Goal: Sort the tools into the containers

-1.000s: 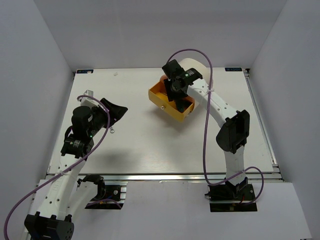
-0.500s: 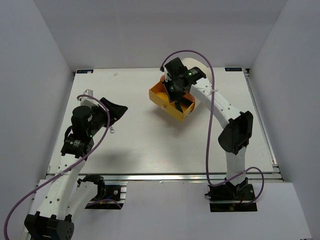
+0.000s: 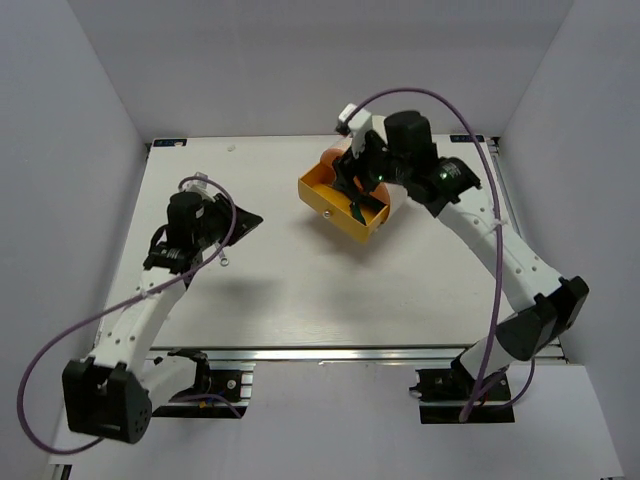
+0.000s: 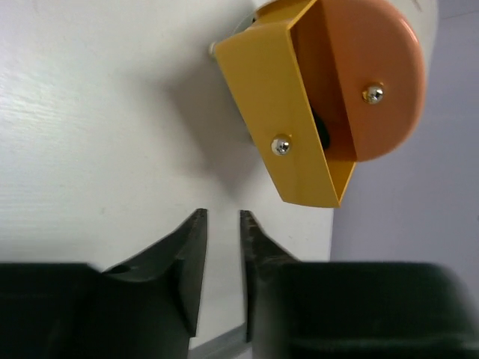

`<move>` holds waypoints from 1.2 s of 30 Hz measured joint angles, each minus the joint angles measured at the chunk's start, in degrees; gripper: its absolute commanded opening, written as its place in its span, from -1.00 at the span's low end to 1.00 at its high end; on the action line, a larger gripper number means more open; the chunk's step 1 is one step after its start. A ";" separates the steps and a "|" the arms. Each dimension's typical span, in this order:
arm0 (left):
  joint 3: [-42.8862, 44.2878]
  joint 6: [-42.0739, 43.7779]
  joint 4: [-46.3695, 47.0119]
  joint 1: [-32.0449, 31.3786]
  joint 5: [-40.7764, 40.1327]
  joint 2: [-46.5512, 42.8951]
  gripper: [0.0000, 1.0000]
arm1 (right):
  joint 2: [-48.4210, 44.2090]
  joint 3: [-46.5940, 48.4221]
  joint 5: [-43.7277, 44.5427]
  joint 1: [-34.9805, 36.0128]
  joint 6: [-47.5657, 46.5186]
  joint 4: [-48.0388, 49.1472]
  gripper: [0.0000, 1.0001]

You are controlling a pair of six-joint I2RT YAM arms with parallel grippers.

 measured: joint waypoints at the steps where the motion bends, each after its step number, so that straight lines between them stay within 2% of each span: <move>1: 0.20 -0.42 0.87 0.00 1.16 2.49 -0.16 | 0.83 1.64 -0.07 -1.03 0.39 0.46 0.63; 2: 0.28 -1.20 1.97 -0.07 2.40 5.40 -0.07 | 2.51 4.48 -0.17 -2.95 0.94 0.44 0.75; 4: 0.44 -2.60 4.04 -0.57 4.59 10.73 0.14 | 6.54 9.73 -0.76 -7.69 2.19 1.31 0.79; 5: 0.63 -3.17 4.81 -1.14 5.33 13.49 0.16 | 8.50 11.76 -0.94 -10.32 2.64 1.75 0.78; 12: 5.46 -5.51 11.50 -7.06 8.68 26.14 0.14 | 18.45 19.04 -3.96 -24.33 11.08 1.14 0.61; 16: 7.52 -6.43 16.72 -8.83 9.81 30.27 0.13 | 24.04 23.71 -7.56 -29.64 16.81 1.81 0.61; 20: 9.62 -7.15 20.20 -9.49 11.08 34.10 0.12 | 29.40 27.08 -11.43 -32.61 21.03 3.13 0.59; 26: 13.79 -7.15 21.51 -9.84 12.15 40.17 0.11 | 36.11 27.76 -23.65 -33.83 27.65 6.69 0.30; 31: 17.94 -6.91 21.64 -9.86 12.94 43.39 0.11 | 35.69 24.76 -29.53 -34.07 29.53 10.62 -0.08; 33: 20.33 -6.73 21.75 -9.86 13.60 45.24 0.10 | 35.52 24.13 -30.84 -34.42 29.70 11.80 -0.16; 36: 24.35 -6.69 22.01 -9.97 14.82 48.85 0.10 | 35.23 23.52 -31.95 -34.73 29.75 12.41 -0.16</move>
